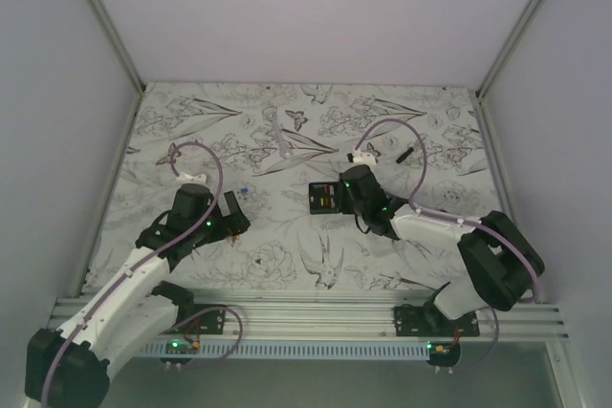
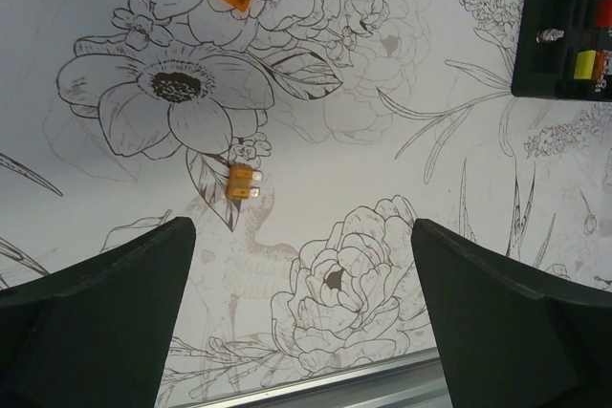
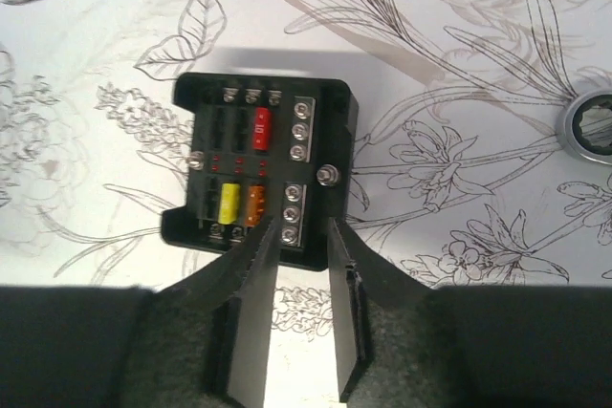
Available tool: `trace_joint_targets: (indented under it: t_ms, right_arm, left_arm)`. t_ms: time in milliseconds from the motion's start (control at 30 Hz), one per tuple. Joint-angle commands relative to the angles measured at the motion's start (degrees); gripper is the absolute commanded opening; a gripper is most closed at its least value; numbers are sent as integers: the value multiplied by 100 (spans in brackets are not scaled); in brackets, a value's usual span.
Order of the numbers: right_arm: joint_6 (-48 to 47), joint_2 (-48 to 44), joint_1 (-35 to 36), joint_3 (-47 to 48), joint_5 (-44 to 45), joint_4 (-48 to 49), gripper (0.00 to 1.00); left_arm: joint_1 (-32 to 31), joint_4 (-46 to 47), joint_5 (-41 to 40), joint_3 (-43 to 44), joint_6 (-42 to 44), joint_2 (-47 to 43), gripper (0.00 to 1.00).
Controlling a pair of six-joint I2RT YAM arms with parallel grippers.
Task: Snap on the fuse box
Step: Place the fuse box base at the center of the board.
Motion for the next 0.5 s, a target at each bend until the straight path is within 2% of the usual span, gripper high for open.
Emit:
trace_joint_targets:
  t_ms: [0,167,200,367,467]
  right_arm:
    - [-129,-376,48,-58,-222,170,36]
    - [-716,-891,37,-84,67,-162,51]
    - [-824,-992,36,-122,212,-188,58]
    - [-1093,-1315,35,-479,771,86,76]
    - [-1111,-1423,36,-688,870,339,97]
  left_arm:
    - [-156,-190,-110,-98,-152,20,100]
    - [-334,-387,-326,-94,-228,64,96]
    - [-379,-454,-391,-85,-250,100,93]
    - [-591,-851,-995,45,-418,410,79]
    - [-708,-939,-1315,128,-660,697,72]
